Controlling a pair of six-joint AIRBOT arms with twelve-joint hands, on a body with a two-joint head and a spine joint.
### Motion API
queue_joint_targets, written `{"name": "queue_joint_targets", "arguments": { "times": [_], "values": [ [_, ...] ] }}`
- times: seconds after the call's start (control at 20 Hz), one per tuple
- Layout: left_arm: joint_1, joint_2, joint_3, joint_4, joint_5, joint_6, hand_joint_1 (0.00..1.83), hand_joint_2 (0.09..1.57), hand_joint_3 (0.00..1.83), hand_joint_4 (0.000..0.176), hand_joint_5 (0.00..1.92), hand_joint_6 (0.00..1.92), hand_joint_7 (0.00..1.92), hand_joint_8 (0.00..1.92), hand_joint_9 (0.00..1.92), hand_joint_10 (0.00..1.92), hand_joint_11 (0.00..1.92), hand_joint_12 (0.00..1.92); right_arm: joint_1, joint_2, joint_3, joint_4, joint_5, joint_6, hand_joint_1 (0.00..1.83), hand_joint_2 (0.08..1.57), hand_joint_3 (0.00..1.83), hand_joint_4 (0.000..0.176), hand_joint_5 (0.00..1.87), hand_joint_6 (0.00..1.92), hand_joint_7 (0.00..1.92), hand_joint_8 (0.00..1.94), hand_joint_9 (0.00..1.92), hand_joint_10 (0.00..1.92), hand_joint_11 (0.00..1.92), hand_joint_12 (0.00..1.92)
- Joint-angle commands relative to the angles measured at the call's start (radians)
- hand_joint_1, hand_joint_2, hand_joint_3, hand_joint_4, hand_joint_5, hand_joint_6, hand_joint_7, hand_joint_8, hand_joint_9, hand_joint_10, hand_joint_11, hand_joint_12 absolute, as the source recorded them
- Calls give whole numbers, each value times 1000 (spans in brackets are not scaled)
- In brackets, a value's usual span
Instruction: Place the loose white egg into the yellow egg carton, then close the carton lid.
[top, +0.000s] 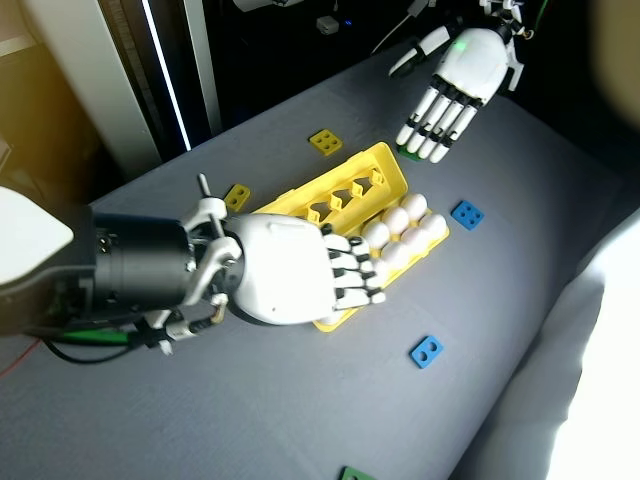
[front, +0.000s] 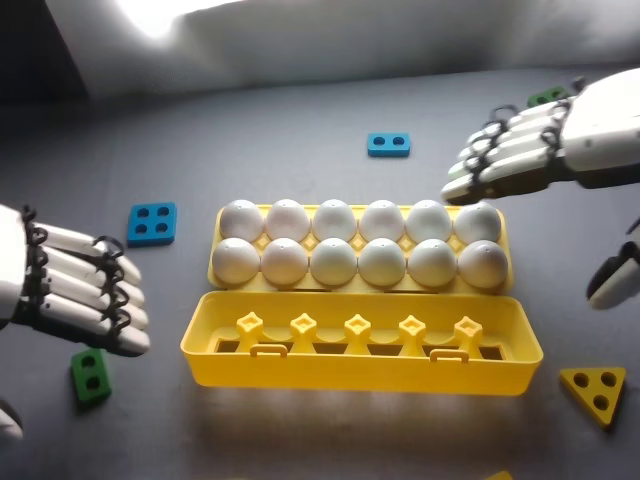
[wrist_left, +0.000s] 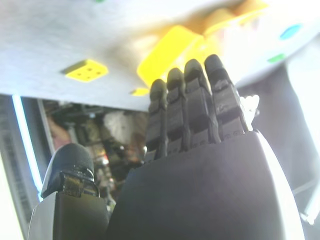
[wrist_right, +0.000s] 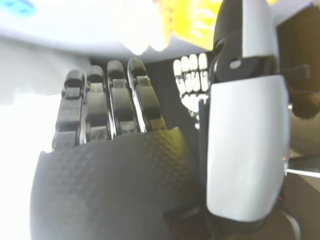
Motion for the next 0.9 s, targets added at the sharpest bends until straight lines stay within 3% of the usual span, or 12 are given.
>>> {"name": "queue_joint_targets", "arguments": {
  "times": [0.0, 0.55, 0.7, 0.85],
  "values": [
    [3, 16, 1, -67, -48, -1, 0, 1148, 0, 0, 245, 1, 250, 0, 207, 0, 0, 384, 0, 29, -16, 54, -14, 6, 809, 866, 0, 0, 59, 0, 15, 0, 14, 2, 15, 8],
    [92, 1, -49, -67, -27, 25, 0, 1129, 0, 0, 243, 2, 261, 2, 221, 2, 0, 355, -43, 223, -247, 130, -196, 52, 717, 840, 0, 0, 0, 0, 0, 0, 0, 0, 19, 19],
    [114, -6, -63, -67, -5, 31, 0, 1128, 0, 0, 239, 2, 254, 3, 216, 3, 0, 350, -38, 241, -260, 131, -204, 47, 696, 828, 0, 0, 0, 0, 0, 0, 0, 0, 7, 17],
    [119, -10, -79, -67, 11, 38, 0, 1144, 3, 0, 233, 0, 245, 3, 212, 2, 0, 374, -62, 259, -261, 131, -212, 57, 541, 816, 0, 0, 0, 0, 0, 0, 0, 0, 0, 2]
  ]
}}
